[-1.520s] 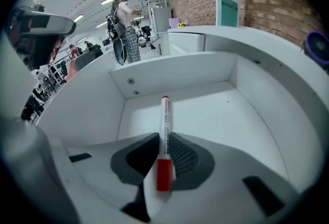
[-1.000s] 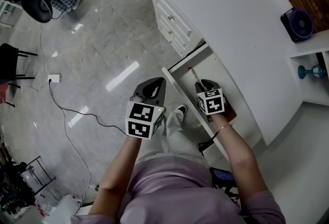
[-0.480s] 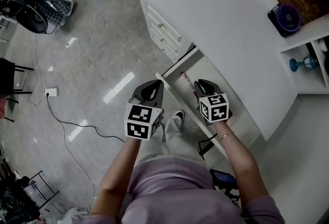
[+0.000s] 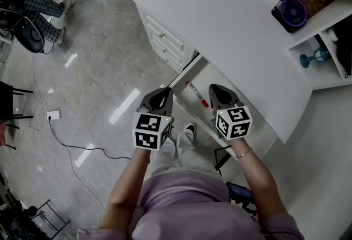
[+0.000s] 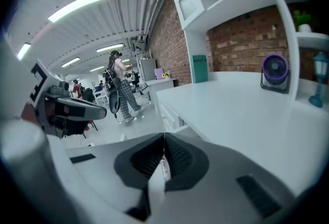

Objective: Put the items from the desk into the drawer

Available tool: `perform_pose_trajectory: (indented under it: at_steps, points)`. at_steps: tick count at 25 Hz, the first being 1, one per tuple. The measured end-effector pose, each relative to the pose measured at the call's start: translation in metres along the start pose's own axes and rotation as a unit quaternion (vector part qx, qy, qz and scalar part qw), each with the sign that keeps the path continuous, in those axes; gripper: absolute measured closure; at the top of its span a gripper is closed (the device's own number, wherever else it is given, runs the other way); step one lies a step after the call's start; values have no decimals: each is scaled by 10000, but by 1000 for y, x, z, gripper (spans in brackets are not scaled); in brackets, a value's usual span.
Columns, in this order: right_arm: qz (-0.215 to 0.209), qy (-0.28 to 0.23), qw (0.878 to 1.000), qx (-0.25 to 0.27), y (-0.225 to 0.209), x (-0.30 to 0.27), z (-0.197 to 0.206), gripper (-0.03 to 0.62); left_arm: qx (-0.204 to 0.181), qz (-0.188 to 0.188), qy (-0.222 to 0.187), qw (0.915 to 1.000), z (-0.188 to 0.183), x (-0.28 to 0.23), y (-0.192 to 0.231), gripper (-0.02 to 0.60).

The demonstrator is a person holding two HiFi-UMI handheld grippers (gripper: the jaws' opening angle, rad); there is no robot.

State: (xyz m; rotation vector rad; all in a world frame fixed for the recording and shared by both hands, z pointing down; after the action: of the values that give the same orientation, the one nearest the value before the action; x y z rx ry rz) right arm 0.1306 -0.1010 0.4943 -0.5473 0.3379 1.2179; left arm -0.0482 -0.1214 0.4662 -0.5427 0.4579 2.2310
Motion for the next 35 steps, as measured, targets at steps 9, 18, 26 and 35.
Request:
perform_pose_trajectory:
  at_steps: [9,18,26,35]
  points:
    - [153,-635,9977,-182,16,42,-27,589,-151,106,-73,9998,-7,5,0,583]
    - [316,-1052,9934,-329,26,83,-38,589,-300,293,-179,9990,-16,13,-4,583]
    - [596,-1305,9886,-466,25,113,-36,591,-404,469,-229,9978,-22,15,-9,583]
    - [816,-1445,9839,-666,24,130,-32,591,-481,581,-197,9970,-22,17,-11,583]
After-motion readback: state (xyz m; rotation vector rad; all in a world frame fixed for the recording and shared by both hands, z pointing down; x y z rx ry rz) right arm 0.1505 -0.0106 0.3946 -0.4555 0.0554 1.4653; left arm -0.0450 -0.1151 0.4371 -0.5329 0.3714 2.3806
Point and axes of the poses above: the fingertips, and each gripper's own axes: x backward along the fingers, y to its left, z out of its underside, the point moved 4 cm from there along x, backward along the fingers, and after that the axes turned 4 degrees about -x, right-handed, at the moved point
